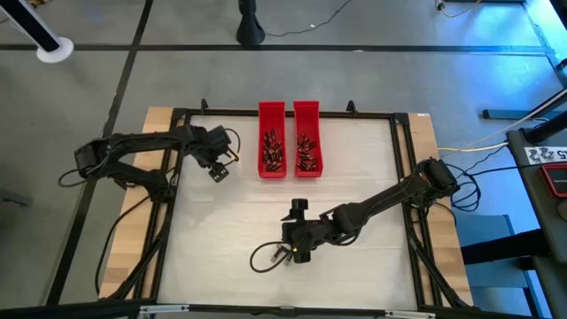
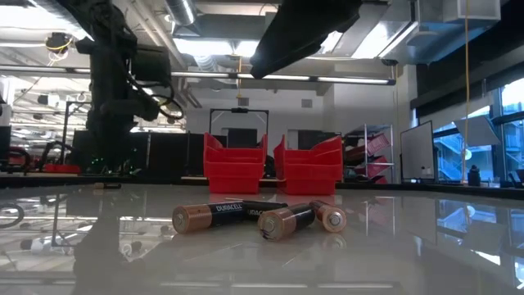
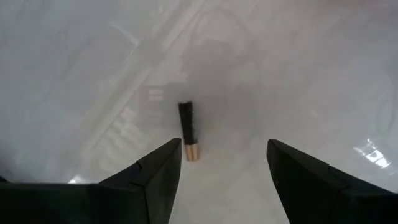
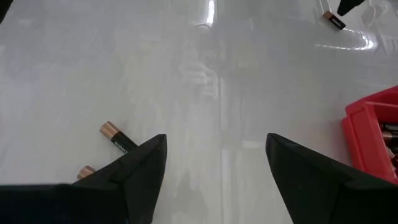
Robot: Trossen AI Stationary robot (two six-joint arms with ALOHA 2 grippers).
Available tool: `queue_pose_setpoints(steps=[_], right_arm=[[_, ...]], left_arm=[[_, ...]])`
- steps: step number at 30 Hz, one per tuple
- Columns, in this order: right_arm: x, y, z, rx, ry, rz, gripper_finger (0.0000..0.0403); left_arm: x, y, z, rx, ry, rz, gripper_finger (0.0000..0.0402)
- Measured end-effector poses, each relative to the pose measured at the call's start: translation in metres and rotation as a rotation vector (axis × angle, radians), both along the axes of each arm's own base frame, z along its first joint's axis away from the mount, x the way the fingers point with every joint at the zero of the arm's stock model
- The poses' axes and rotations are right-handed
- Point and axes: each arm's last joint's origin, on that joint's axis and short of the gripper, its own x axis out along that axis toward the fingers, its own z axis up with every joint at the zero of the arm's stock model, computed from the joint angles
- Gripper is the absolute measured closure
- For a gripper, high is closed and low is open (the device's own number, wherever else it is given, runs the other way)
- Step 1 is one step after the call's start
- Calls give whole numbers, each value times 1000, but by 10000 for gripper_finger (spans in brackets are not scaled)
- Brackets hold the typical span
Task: Sort batteries
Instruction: Put the small black battery into the right red bin
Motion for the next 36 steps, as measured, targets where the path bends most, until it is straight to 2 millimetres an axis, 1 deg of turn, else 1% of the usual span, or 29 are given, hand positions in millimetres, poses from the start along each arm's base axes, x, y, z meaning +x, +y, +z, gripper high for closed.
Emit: queue_pose_setpoints(steps=[3, 7, 10, 15, 17, 19, 21, 23, 24, 25, 26, 28, 31, 33, 36], right_arm=[[0, 0, 0, -2, 0, 2, 127], [0, 0, 0, -1, -1, 2, 127], [0, 0, 0, -1, -1, 2, 127], [0, 0, 0, -2, -1, 2, 127], [0, 0, 0, -2, -1, 2, 127], [0, 0, 0, -3, -1, 2, 127], [0, 0, 0, -3, 1, 2, 127], [-3, -1, 0, -11, 23, 0, 127], [-5, -2, 0, -14, 42, -6, 127], [-7, -3, 2, -6, 53, -20, 127], [-11, -4, 4, 2, 68, -37, 127], [-18, -8, 9, 26, 99, -82, 127], [-32, -10, 18, 64, 145, -160, 127], [-43, -8, 23, 52, 158, -215, 127], [-63, -2, 29, -25, 163, -298, 127]], left_arm=[[1, 6, -6, -2, 1, 50, 176], [-3, 15, -26, -34, 56, 103, 179], [-6, 18, -39, -64, 105, 117, 187], [-3, 19, -45, -93, 113, 99, 206], [-3, 19, -46, -95, 108, 92, 223], [-2, 19, -46, -96, 104, 91, 251], [-2, 19, -46, -95, 103, 90, 290], [-2, 19, -46, -94, 101, 90, 337], [-2, 19, -46, -94, 100, 90, 362], [-2, 19, -46, -97, 99, 90, 379], [-2, 19, -46, -98, 98, 90, 386], [-2, 19, -44, -95, 88, 87, 383], [0, 16, -35, -91, 48, 72, 387], [0, 12, -22, -77, -1, 51, 388], [-1, 4, -2, -30, -63, 25, 388]])
